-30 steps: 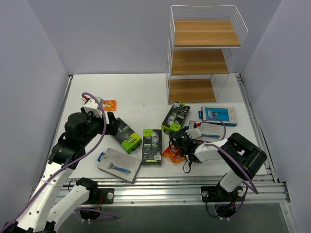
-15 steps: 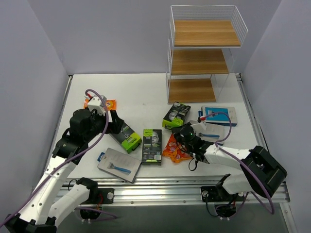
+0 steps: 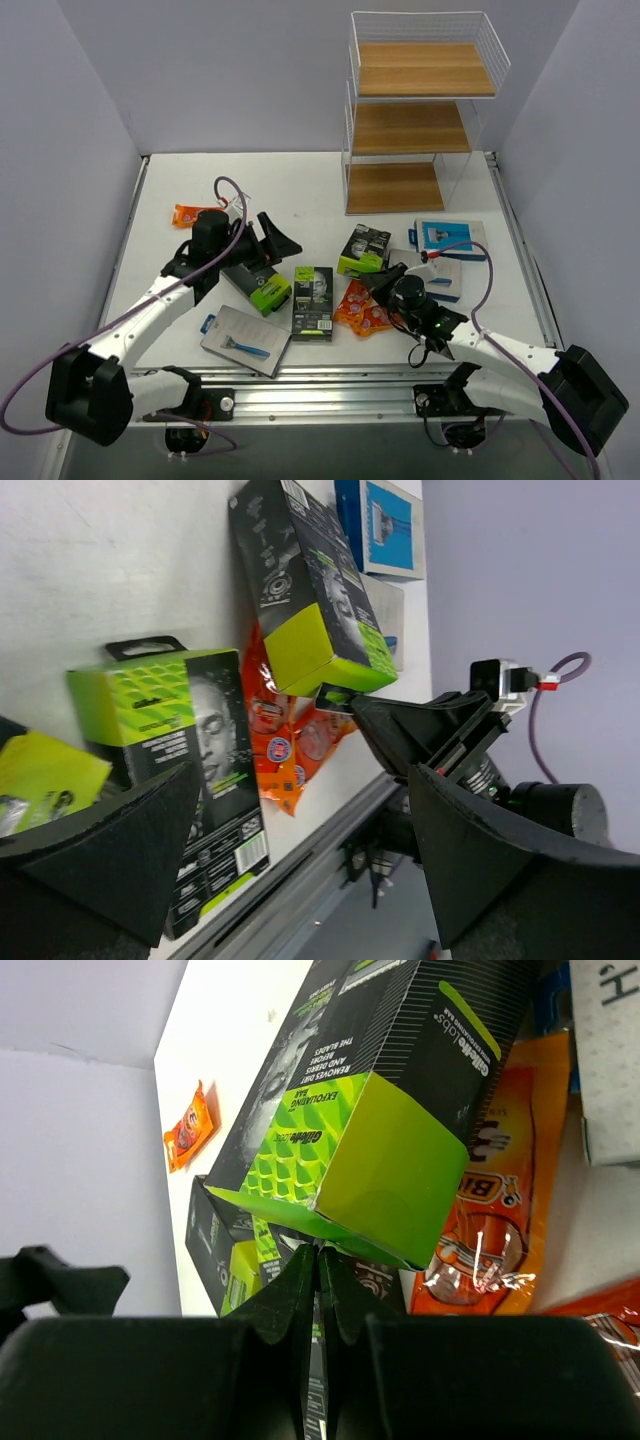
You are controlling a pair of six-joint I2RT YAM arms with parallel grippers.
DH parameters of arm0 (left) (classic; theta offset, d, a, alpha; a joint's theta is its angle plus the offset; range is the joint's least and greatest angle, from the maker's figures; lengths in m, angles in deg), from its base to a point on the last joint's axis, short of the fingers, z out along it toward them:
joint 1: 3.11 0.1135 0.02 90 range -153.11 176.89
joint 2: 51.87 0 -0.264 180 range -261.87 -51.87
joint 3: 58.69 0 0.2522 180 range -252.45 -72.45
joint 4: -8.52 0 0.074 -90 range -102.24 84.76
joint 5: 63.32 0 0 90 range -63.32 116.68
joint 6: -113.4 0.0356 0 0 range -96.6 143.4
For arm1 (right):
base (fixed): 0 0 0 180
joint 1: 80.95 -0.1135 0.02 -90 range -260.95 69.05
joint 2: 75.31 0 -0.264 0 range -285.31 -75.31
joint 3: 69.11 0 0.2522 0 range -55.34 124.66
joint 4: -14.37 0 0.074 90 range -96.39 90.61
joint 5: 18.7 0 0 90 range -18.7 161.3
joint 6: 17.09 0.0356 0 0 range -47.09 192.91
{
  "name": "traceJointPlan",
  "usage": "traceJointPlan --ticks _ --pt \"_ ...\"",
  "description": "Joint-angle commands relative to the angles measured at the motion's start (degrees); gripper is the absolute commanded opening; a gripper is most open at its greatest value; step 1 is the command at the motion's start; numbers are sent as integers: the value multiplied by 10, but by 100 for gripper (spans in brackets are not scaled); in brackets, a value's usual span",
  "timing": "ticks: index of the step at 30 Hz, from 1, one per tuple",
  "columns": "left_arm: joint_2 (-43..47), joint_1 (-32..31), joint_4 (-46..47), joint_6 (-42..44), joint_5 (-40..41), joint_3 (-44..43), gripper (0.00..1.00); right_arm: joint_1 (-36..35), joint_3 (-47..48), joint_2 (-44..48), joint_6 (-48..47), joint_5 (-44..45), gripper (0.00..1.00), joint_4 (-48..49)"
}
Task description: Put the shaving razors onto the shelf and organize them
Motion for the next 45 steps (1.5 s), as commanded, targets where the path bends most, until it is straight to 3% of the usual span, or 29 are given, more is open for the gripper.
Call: traceJointPlan --ticks 1,14,27,45 --pt "-39 -22 153 -115 -53 11 94 1 -12 35 -3 -10 0 23" --pt "-196 -117 277 -226 -29 2 94 -4 -56 132 10 -12 0 4" --pt "-325 -161 379 -305 -12 -25 94 -7 -89 200 17 -19 0 -24" --pt "-407 -211 477 -383 -2 -40 94 -8 -113 254 24 -21 0 -42"
